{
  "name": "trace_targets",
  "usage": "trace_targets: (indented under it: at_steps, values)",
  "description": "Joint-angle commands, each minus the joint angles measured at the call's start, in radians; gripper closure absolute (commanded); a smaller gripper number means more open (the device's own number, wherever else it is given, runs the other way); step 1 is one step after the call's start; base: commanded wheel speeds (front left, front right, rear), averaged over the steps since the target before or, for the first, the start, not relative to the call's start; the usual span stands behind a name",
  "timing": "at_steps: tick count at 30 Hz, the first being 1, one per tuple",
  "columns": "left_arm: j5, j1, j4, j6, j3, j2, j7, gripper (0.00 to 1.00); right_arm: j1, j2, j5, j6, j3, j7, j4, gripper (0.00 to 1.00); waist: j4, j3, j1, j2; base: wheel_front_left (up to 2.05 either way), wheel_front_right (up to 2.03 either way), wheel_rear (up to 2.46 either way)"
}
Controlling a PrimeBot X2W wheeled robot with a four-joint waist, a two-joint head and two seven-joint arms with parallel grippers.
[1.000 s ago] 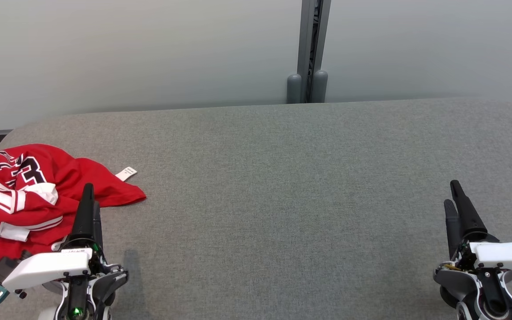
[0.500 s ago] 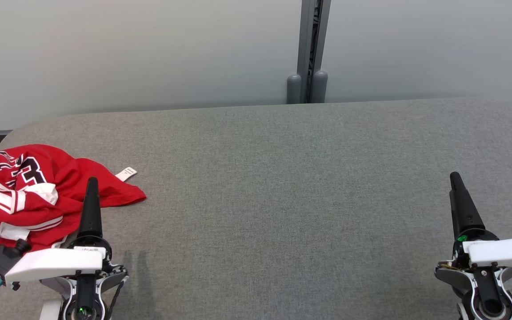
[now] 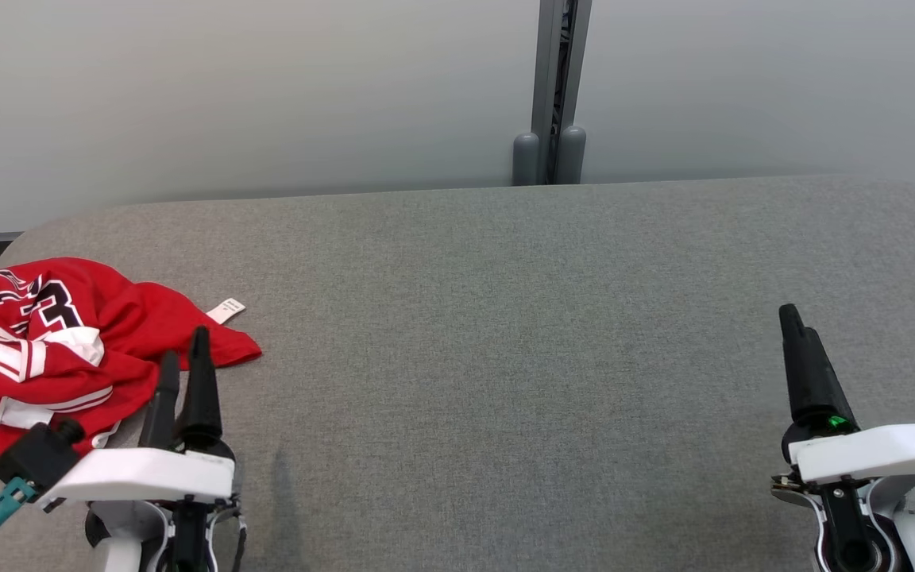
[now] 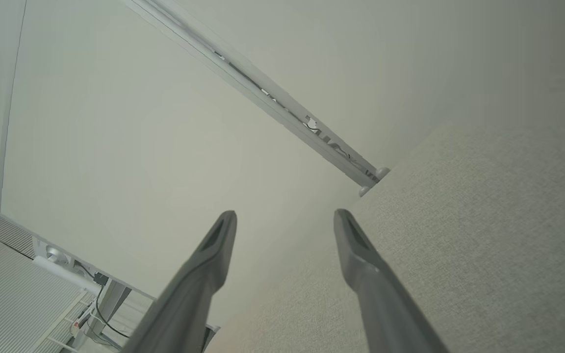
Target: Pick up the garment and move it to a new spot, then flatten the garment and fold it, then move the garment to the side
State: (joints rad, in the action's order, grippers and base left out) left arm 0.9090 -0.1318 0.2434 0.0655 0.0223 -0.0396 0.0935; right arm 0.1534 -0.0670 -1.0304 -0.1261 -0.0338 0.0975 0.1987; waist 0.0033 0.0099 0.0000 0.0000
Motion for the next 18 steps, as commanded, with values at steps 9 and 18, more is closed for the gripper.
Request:
trace_targets:
  at_steps: [9, 18]
  values:
    - [-0.179, 0.005, -0.025, -0.028, -0.023, -0.007, 0.032, 0.0, -0.005, -0.012, 0.214, -0.004, -0.013, 0.033, -0.035, 0.0, 0.002, 0.004, 0.0, 0.0, 0.0, 0.0, 0.0]
    - [-0.303, 0.014, -0.039, -0.047, -0.042, -0.008, 0.057, 0.0, -0.018, -0.012, 0.396, -0.005, -0.026, 0.058, -0.049, 0.0, 0.005, 0.004, 0.0, 0.0, 0.0, 0.0, 0.0]
